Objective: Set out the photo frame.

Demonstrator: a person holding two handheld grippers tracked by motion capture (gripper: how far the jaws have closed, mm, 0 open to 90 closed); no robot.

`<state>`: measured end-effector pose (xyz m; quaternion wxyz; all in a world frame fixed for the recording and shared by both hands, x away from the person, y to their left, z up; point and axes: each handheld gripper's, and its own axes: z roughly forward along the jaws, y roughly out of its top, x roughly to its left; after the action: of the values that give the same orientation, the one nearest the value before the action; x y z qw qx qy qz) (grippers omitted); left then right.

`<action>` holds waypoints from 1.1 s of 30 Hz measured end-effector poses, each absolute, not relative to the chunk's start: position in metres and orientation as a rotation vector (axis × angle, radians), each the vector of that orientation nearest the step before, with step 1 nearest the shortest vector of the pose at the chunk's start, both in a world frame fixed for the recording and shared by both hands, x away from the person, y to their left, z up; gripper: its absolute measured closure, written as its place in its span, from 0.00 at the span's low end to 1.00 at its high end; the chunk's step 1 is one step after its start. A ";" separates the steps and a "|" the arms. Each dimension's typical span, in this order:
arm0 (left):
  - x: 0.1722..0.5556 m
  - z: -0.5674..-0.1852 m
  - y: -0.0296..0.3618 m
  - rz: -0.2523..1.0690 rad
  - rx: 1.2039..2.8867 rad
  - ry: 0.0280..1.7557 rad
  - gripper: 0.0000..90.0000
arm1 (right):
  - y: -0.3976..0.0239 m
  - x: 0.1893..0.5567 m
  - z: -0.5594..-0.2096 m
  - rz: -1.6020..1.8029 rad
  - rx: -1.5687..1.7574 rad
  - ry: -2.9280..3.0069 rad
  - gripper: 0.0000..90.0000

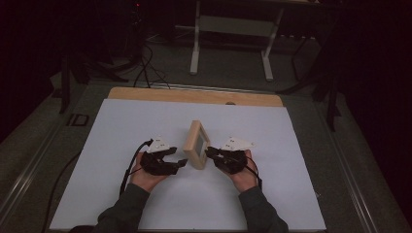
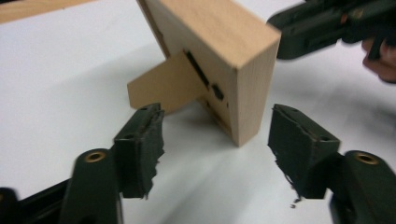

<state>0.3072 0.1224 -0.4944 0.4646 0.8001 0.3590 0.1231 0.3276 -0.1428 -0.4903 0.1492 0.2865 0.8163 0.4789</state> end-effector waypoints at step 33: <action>0.324 -0.485 0.080 0.361 1.923 0.973 0.49 | -0.145 0.328 -0.493 1.350 0.806 2.367 0.97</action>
<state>0.3239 0.0797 -0.4846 0.4602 0.7812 0.3955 0.1465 0.3281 -0.1449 -0.4931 0.1494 0.2806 0.8236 0.4697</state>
